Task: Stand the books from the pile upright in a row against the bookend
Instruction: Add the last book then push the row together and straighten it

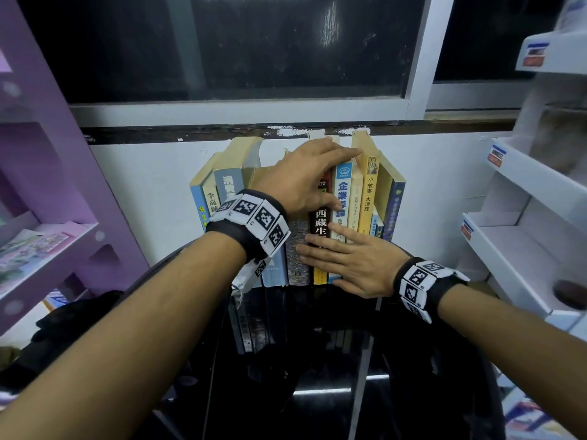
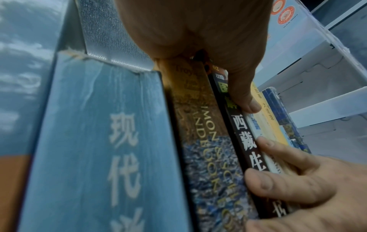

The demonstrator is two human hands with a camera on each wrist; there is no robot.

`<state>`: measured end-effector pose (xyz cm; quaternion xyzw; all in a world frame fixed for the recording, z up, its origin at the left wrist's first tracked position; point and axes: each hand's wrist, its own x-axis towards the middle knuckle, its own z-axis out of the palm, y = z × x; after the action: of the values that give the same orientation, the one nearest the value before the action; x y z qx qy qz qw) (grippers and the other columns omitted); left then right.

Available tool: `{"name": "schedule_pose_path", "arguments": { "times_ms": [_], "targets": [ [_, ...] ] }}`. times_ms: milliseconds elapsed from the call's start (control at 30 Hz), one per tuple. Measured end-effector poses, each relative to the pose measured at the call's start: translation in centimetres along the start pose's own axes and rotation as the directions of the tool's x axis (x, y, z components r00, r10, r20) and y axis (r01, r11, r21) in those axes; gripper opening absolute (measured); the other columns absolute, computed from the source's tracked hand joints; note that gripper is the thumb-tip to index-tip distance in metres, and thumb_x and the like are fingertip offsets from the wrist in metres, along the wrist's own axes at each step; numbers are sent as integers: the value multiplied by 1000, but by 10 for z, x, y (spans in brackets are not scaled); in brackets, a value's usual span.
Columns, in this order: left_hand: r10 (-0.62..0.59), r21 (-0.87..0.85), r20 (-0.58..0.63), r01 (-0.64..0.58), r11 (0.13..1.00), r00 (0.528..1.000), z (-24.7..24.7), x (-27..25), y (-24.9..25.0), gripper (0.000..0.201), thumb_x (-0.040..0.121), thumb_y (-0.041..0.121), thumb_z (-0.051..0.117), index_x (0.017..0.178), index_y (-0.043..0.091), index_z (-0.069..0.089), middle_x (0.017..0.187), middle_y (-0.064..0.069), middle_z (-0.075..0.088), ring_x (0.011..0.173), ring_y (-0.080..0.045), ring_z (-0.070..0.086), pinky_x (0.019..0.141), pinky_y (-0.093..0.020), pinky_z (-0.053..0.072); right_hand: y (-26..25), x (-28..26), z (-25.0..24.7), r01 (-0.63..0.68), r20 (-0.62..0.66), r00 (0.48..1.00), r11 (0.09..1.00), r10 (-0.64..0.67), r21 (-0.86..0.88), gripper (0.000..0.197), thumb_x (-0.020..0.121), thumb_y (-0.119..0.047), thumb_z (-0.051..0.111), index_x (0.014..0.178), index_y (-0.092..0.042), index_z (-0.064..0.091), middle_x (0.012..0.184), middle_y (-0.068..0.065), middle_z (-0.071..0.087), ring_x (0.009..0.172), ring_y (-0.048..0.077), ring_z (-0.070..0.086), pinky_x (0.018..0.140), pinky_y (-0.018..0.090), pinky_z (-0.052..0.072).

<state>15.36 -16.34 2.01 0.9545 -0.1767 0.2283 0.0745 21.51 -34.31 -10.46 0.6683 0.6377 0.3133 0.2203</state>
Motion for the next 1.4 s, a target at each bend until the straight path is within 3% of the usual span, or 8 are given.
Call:
{"name": "schedule_pose_path", "arguments": {
  "times_ms": [200,367,500,667,933,1400],
  "targets": [
    [-32,-11,-4,32,999,999,-3,-4,4,84,77,38,76,147,31,31,147,2,40,138,-17,30,110,-35,29,-2,0,-9,2,4,1000,999,-2,46,69,97,-44,39,155,-14,17,163,5,7,150,24,1,120,49,-1],
    [-27,-27,-50,25,999,998,-3,-4,8,72,85,52,61,147,33,30,147,4,41,135,-16,36,110,-38,33,-4,-11,-18,-17,21,1000,997,16,72,68,97,-44,37,155,-14,16,163,6,6,150,24,0,120,51,0],
    [38,37,-134,-33,999,990,-7,5,19,69,85,58,54,145,30,36,144,4,46,133,-16,40,110,-39,31,-1,-25,-21,-41,38,999,997,38,69,68,97,-43,38,154,-13,19,163,6,7,150,25,1,120,52,2],
    [55,137,-88,-43,990,995,-4,18,42,65,87,59,52,144,32,38,147,7,43,137,-13,36,112,-36,25,3,-32,-16,-35,72,997,997,30,73,70,96,-44,37,155,-12,15,163,7,3,150,25,-2,120,52,3],
    [62,299,-103,-29,954,993,6,23,38,67,84,68,48,144,42,34,148,19,39,122,-17,54,91,-33,46,3,-29,-3,-46,39,998,997,44,69,73,95,-47,40,155,-12,15,163,6,6,150,22,-1,120,49,-1],
    [43,333,-85,-12,943,995,10,29,28,73,79,71,53,143,42,34,146,15,45,117,-22,59,89,-38,50,10,-26,3,-29,51,998,997,26,67,75,93,-47,41,155,-13,14,163,4,3,150,21,-2,120,49,-1]
  ]
}}
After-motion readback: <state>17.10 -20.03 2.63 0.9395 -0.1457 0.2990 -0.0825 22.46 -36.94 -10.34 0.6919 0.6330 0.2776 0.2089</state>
